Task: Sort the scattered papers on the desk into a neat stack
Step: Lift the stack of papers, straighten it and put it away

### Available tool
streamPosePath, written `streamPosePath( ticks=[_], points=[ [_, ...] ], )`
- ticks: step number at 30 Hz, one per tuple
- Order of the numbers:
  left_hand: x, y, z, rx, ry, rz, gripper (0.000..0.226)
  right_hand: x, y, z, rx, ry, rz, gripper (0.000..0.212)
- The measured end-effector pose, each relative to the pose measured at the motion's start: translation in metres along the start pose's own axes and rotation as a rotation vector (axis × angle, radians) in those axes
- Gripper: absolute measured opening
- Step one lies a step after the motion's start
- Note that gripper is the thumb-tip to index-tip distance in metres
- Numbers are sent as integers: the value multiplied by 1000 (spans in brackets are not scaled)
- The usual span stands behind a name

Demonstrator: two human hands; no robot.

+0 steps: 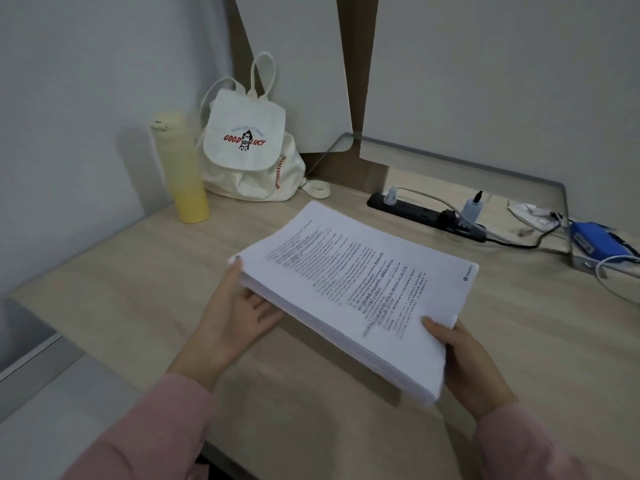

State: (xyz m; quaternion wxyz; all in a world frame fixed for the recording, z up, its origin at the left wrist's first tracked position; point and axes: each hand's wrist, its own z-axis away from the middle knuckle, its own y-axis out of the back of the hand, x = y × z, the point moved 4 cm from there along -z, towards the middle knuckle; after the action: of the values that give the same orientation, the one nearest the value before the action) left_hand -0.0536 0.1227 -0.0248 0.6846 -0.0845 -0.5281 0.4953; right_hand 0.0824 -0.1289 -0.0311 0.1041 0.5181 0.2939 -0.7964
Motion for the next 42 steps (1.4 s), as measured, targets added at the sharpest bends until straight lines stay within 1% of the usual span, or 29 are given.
streamPosePath(
  ticks=[2,4,7,8,9,11,13,15,17,19,21,23,24,28,31,33,36,39,42],
  points=[
    [-7,-15,-2,48,-83,-188,44,5,-16,0,-29,42,-39,42],
    [-15,-27,-2,93,-147,-293,35,12,-29,1,-61,56,-46,46],
    [-17,-29,-3,225,-280,-373,32,24,-40,6,-105,33,-72,54],
    [-16,-29,-2,239,-310,-394,33,26,-40,9,-119,20,-76,55],
    [-14,-30,-2,230,-333,-410,34,27,-40,12,-136,4,-71,53],
    [-10,-32,1,177,-389,-443,36,27,-38,17,-165,-27,-47,39],
    [-2,-33,6,134,-473,-468,38,22,-35,20,-176,-37,-40,32],
    [9,-32,12,117,-542,-480,42,12,-31,19,-181,-24,-56,34],
    [21,-31,19,96,-591,-493,45,3,-27,15,-179,-18,-46,42],
    [33,-27,26,83,-627,-502,45,-7,-29,14,-196,-6,39,42],
    [43,-23,35,61,-662,-507,42,-13,-38,13,-237,12,190,37],
    [50,-19,44,43,-700,-533,40,-17,-54,13,-272,54,325,31],
    [52,-18,49,41,-727,-555,40,-18,-65,12,-283,93,355,30],
    [61,-14,67,76,-855,-601,40,-25,-108,8,-243,297,288,34],
    [72,-12,79,90,-960,-602,34,-27,-125,3,-209,377,232,37],
    [74,-6,80,89,-971,-632,34,-23,-130,0,-199,384,250,38],
    [63,14,71,92,-889,-615,34,-6,-134,-4,-183,321,325,37],
    [51,28,64,104,-824,-609,28,2,-136,-5,-142,287,332,36],
    [58,34,64,145,-817,-653,18,2,-141,-3,-146,268,327,36]
  ],
)
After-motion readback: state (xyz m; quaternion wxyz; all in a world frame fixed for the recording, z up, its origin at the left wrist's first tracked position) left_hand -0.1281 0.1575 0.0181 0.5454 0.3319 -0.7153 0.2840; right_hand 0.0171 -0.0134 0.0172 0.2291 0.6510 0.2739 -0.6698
